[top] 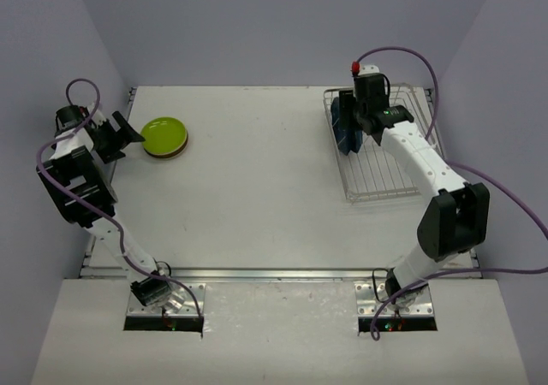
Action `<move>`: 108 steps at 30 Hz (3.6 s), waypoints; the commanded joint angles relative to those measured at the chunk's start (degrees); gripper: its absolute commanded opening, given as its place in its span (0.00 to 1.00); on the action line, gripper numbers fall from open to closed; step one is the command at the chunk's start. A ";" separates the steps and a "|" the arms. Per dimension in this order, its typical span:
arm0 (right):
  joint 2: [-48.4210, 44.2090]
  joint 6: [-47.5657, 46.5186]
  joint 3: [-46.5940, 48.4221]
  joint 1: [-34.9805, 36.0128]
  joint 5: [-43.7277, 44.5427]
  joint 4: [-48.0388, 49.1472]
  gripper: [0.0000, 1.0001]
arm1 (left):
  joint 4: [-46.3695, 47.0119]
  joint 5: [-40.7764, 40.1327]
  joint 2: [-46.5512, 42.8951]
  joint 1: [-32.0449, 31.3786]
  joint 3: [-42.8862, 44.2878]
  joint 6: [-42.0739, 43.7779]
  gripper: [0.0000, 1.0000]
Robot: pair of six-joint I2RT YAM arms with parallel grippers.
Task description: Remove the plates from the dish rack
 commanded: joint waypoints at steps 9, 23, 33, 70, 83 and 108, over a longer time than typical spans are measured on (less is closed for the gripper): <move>5.42 -8.28 3.91 -0.04 10.13 4.84 0.56 | 9.08 -10.27 -25.77 -8.05 -14.75 8.33 1.00; 13.62 -13.32 7.58 -0.04 15.01 10.84 0.54 | 9.14 -11.71 -36.27 -14.35 -16.96 8.07 1.00; 20.14 -15.21 10.97 0.51 18.74 12.35 0.47 | 8.57 -11.84 -36.67 -14.26 -16.75 7.41 1.00; 20.24 -32.99 9.34 5.41 38.21 25.93 0.00 | 9.12 -10.37 -39.33 -14.35 -15.09 5.20 1.00; 15.02 -31.36 12.22 5.59 39.41 26.35 0.00 | 9.08 -10.74 -39.81 -14.26 -14.43 3.22 1.00; 2.70 -14.69 21.42 6.82 20.09 5.91 0.00 | 18.48 10.75 -49.03 -17.07 -18.16 -4.99 1.00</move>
